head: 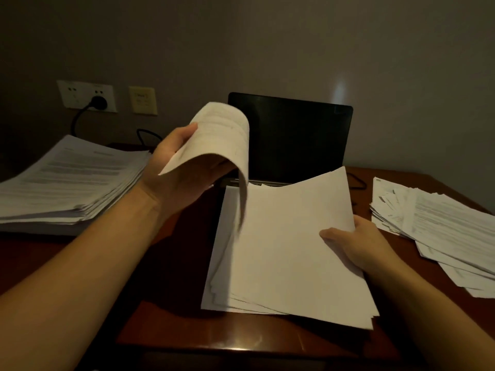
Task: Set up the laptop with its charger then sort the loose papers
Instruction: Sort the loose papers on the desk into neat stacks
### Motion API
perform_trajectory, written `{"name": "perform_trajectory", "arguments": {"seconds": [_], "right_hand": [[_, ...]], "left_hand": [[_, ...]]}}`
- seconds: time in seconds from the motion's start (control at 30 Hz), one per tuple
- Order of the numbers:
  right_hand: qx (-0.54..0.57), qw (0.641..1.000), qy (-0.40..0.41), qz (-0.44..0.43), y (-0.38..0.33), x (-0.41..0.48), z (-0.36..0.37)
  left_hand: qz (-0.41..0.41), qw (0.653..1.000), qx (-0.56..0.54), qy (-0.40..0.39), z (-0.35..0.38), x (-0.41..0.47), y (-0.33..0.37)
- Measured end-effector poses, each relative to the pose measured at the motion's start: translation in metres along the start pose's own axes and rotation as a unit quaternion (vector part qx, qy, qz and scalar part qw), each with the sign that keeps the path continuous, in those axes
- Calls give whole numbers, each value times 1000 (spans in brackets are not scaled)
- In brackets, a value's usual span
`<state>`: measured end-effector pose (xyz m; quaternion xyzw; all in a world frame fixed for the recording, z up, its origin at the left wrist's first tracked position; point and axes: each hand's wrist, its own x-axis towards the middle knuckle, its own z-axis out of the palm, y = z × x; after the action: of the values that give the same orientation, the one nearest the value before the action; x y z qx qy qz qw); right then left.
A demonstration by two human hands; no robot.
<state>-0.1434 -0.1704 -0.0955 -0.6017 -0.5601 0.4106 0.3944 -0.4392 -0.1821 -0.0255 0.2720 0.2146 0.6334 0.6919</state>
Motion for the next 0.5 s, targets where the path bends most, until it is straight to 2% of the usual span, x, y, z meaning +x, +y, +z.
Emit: {"name": "perform_trajectory", "arguments": {"seconds": [0.1, 0.17, 0.27, 0.3, 0.4, 0.43, 0.5], "right_hand": [[70, 997, 8, 39, -12, 2, 6], [136, 987, 10, 86, -16, 0, 6], [240, 964, 1, 113, -19, 0, 2], [263, 958, -13, 113, -20, -2, 0], [307, 939, -45, 144, -15, -3, -5], [317, 935, -43, 152, -13, -4, -3], [319, 933, -40, 163, -9, 1, -2]], "left_hand": [[-5, 997, -39, -74, 12, 0, 2], [-9, 995, -28, -91, 14, 2, -2], [-41, 991, 124, -34, 9, 2, -11], [-65, 975, 212, 0, 7, 0, -14], [-149, 883, 442, 59, -12, -3, -26], [-170, 858, 480, 63, -18, -3, -29], [-198, 831, 515, 70, -28, -2, -34]]}}
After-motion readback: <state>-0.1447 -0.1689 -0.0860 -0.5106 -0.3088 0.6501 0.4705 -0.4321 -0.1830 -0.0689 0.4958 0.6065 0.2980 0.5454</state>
